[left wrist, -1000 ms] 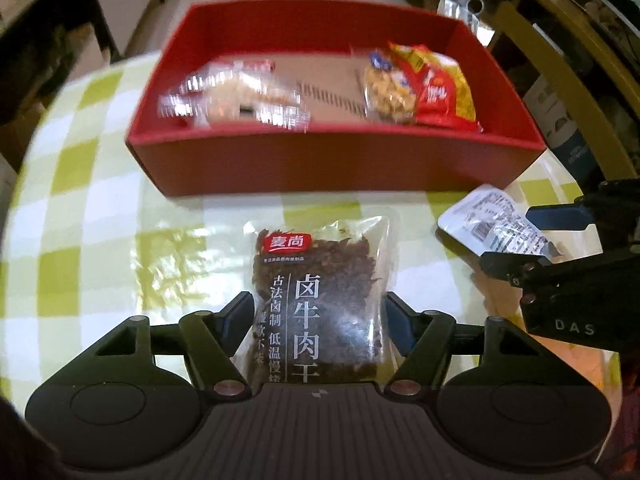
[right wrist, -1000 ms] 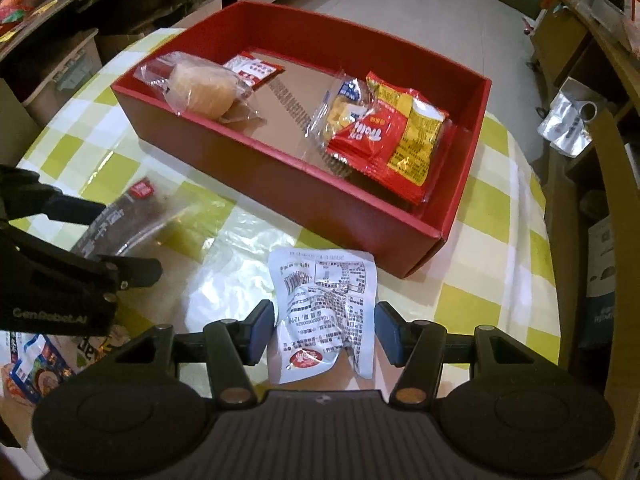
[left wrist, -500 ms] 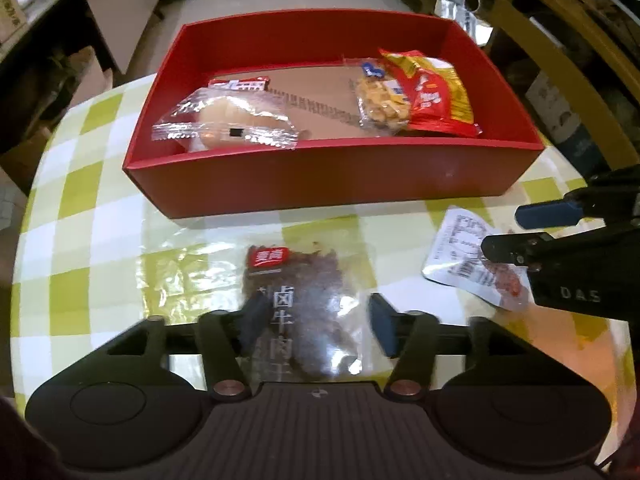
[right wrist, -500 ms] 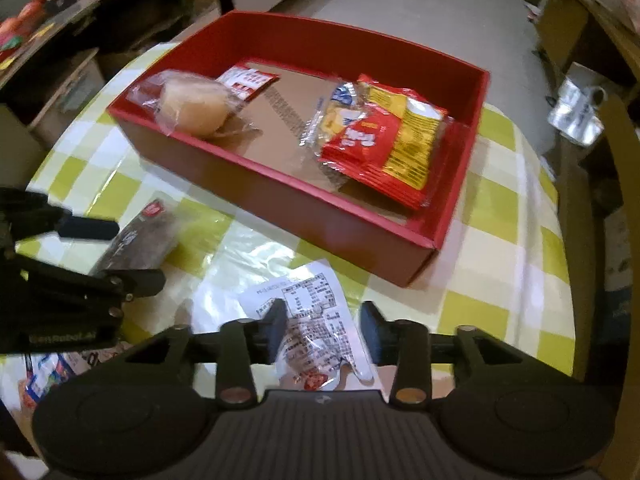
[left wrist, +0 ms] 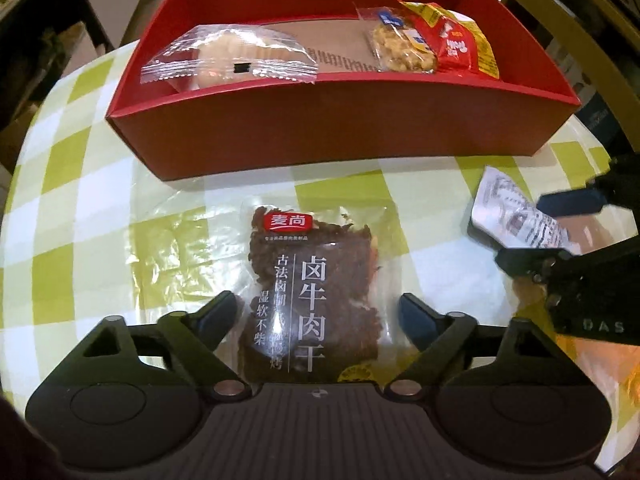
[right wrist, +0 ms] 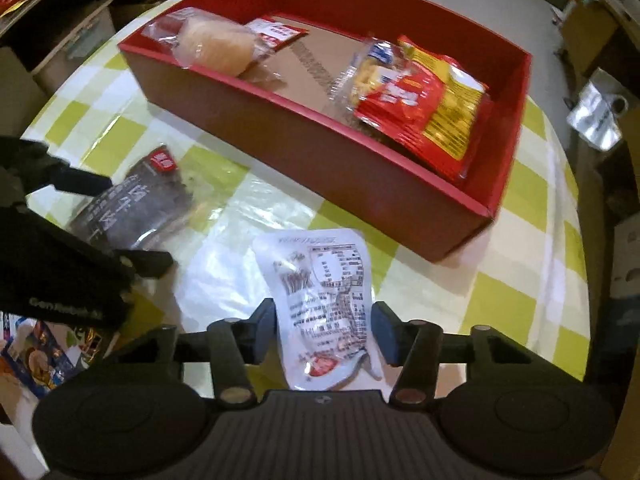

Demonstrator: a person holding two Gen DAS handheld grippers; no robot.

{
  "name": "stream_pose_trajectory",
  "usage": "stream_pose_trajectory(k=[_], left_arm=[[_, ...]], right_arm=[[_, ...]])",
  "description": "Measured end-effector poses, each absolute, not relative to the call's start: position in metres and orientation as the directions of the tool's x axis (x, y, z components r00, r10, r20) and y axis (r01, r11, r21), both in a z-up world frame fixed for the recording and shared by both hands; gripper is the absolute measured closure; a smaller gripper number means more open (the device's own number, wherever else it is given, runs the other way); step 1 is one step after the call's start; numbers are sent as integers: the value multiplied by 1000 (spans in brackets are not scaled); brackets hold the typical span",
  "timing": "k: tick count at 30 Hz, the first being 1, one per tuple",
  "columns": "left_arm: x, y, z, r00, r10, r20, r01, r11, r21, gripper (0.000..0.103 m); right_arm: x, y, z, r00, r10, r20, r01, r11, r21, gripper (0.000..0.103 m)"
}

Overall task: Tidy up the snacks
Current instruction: 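Lower the right gripper onto the white sauce packet and close it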

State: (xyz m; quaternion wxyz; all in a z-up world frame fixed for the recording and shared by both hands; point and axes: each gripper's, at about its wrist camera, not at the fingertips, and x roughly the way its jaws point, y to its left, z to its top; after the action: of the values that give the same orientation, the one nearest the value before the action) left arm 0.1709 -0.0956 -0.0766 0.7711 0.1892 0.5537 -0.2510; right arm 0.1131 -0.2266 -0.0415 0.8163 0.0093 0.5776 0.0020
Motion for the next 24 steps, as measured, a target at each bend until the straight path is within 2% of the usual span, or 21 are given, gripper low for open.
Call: stream_pose_trajectory(k=[2, 5, 8, 24], left_arm=[[170, -96, -73, 250, -178, -952, 597, 802, 7, 23], [168, -98, -69, 257, -178, -950, 598, 802, 11, 24], [167, -97, -60, 278, -188, -942, 601, 799, 18, 24], [156, -102, -30, 295, -250, -922, 621, 783, -13, 23]], right_arm=[[112, -227, -37, 337, 18, -941, 10, 1000, 23, 47], [111, -230, -29, 356, 31, -934, 24, 999, 42, 54], [108, -234, -22, 369, 35, -929, 39, 998, 53, 57], [100, -243, -5, 412, 46, -910, 84, 993, 89, 57]])
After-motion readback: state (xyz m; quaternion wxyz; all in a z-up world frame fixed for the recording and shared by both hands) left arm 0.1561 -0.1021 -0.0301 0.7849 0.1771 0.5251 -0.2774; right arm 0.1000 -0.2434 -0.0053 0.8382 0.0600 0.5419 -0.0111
